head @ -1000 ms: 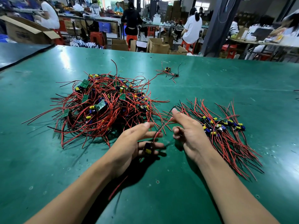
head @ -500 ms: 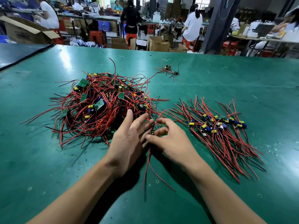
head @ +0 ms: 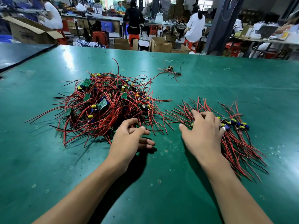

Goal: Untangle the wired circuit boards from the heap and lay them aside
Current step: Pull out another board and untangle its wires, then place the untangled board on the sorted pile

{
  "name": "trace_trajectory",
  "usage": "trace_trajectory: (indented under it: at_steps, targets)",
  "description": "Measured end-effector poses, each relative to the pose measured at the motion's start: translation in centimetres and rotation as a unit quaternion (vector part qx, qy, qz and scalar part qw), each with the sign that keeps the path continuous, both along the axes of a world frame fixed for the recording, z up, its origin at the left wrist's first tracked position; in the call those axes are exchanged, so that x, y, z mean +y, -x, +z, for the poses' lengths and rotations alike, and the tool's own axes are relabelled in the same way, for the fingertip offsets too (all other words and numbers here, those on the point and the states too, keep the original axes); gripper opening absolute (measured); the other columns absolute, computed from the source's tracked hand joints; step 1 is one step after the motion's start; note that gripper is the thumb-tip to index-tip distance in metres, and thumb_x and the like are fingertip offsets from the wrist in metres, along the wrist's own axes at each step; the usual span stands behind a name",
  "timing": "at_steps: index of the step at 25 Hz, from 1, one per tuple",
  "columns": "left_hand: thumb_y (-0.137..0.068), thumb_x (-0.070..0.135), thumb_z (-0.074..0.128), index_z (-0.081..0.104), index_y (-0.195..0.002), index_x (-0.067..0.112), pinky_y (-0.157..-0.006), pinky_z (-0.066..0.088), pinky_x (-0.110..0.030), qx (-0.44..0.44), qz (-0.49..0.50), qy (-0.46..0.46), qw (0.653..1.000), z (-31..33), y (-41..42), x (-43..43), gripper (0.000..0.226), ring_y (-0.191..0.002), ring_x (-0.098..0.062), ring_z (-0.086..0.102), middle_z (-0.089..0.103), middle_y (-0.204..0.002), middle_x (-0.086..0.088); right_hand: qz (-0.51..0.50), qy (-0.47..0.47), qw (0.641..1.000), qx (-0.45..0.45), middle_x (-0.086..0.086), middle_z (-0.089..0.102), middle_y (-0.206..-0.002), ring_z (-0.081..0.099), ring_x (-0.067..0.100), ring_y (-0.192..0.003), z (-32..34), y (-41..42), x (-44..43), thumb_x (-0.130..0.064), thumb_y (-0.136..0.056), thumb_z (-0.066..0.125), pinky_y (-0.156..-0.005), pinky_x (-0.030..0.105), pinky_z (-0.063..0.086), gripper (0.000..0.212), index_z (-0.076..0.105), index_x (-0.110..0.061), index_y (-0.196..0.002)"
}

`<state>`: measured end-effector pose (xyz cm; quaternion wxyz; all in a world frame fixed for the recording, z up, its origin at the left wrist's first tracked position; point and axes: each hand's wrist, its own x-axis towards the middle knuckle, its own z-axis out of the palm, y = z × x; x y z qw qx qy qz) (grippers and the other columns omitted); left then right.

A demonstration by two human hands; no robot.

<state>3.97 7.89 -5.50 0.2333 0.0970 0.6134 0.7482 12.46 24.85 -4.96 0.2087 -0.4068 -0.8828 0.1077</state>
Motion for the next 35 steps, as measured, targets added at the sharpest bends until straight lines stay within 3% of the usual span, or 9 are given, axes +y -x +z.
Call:
trace_trajectory:
  at_steps: [3, 7, 13, 18, 20, 24, 28, 32, 35]
  targets:
    - [-0.098, 0.003, 0.053, 0.042, -0.136, 0.006, -0.057, 0.061, -0.036, -0.015, -0.025, 0.009, 1.0, 0.0, 0.3, 0.1, 0.04, -0.062, -0.03, 0.07, 0.068, -0.096, -0.022, 0.014, -0.026, 0.999, 0.012, 0.004, 0.049, -0.134, 0.038, 0.029, -0.127, 0.1, 0.1, -0.4, -0.044, -0.09, 0.067, -0.103, 0.044, 0.024, 0.048, 0.061, -0.025, -0.133]
    - [-0.098, 0.003, 0.052, 0.044, -0.14, 0.001, -0.056, 0.059, -0.031, -0.011, -0.077, 0.038, 0.996, -0.1, 0.3, 0.2, 0.043, -0.062, -0.027, 0.07, 0.07, -0.097, -0.022, 0.199, 0.037, 0.966, 0.159, 0.001, 0.065, -0.111, 0.059, 0.016, -0.108, -0.1, 0.7, -1.2, -0.02, -0.093, 0.069, -0.101, 0.032, 0.043, 0.021, 0.074, -0.013, -0.112]
    - [-0.096, 0.001, 0.053, 0.049, -0.134, 0.004, -0.061, 0.06, -0.035, 0.009, -0.083, 0.04, 0.996, -0.4, 0.5, 0.2, 0.038, -0.063, -0.028, 0.07, 0.069, -0.101, -0.022, 0.257, 0.041, 0.965, -0.036, -0.001, 0.049, -0.149, 0.037, 0.024, -0.136, -2.3, 2.0, -1.8, -0.032, -0.102, 0.053, -0.106, 0.035, 0.027, 0.034, 0.064, -0.027, -0.133]
    - [-0.096, 0.001, 0.056, 0.048, -0.123, 0.009, -0.065, 0.061, -0.041, 0.043, -0.062, 0.042, 0.996, -0.7, 0.3, 0.2, 0.029, -0.066, -0.032, 0.072, 0.066, -0.108, -0.02, 0.25, 0.071, 0.962, 0.084, -0.004, 0.073, -0.115, 0.061, 0.018, -0.111, -1.8, 1.9, -1.6, -0.028, -0.097, 0.062, -0.1, 0.037, 0.044, 0.02, 0.076, -0.019, -0.109]
    - [-0.095, 0.004, 0.058, 0.046, -0.114, 0.009, -0.064, 0.061, -0.045, 0.045, -0.054, 0.035, 0.997, -0.7, 0.2, 0.2, 0.023, -0.065, -0.035, 0.071, 0.066, -0.105, -0.023, 0.219, 0.155, 0.943, 0.197, -0.009, 0.074, -0.081, 0.063, 0.006, -0.077, -1.0, 1.6, -1.6, -0.031, -0.091, 0.073, -0.076, 0.023, 0.048, 0.014, 0.077, -0.02, -0.084]
    - [-0.097, 0.027, 0.058, 0.054, -0.106, 0.001, -0.056, 0.059, -0.039, 0.029, -0.07, 0.025, 0.997, -0.4, 0.2, 0.4, 0.028, -0.063, -0.035, 0.07, 0.07, -0.102, -0.023, 0.275, 0.411, 0.819, 0.291, 0.003, 0.051, -0.054, 0.041, 0.012, -0.049, 1.0, 1.0, -1.8, -0.027, -0.083, 0.081, -0.049, 0.019, 0.034, 0.034, 0.06, -0.01, -0.061]
    - [-0.095, 0.035, 0.058, 0.064, -0.103, -0.001, -0.053, 0.057, -0.029, 0.019, -0.111, 0.008, 0.994, -0.3, 0.5, 0.1, 0.037, -0.059, -0.025, 0.068, 0.074, -0.087, -0.016, 0.386, 0.558, 0.719, 0.146, 0.001, 0.06, -0.06, 0.049, 0.008, -0.047, 1.6, 0.3, -2.6, -0.022, -0.08, 0.076, -0.047, 0.016, 0.039, 0.029, 0.059, -0.02, -0.056]
    - [-0.084, 0.011, 0.072, 0.065, -0.104, -0.003, -0.054, 0.051, -0.026, 0.023, -0.09, 0.018, 0.995, -0.9, 1.0, -0.1, 0.025, -0.054, -0.018, 0.058, 0.066, -0.077, -0.018, 0.413, 0.536, 0.736, 0.031, 0.002, 0.064, -0.067, 0.05, 0.01, -0.052, 1.3, 0.0, -3.2, -0.033, -0.083, 0.078, -0.052, 0.021, 0.037, 0.032, 0.062, -0.017, -0.061]
    - [-0.086, -0.001, 0.067, 0.064, -0.103, -0.004, -0.054, 0.051, -0.019, 0.01, -0.089, -0.016, 0.996, -1.1, 1.1, 0.2, 0.017, -0.056, -0.014, 0.059, 0.07, -0.073, -0.009, 0.345, 0.554, 0.757, 0.016, 0.003, 0.063, -0.06, 0.055, 0.011, -0.044, 2.0, 0.0, -2.8, -0.055, -0.094, 0.056, -0.043, 0.018, 0.04, 0.053, 0.06, -0.016, -0.057]
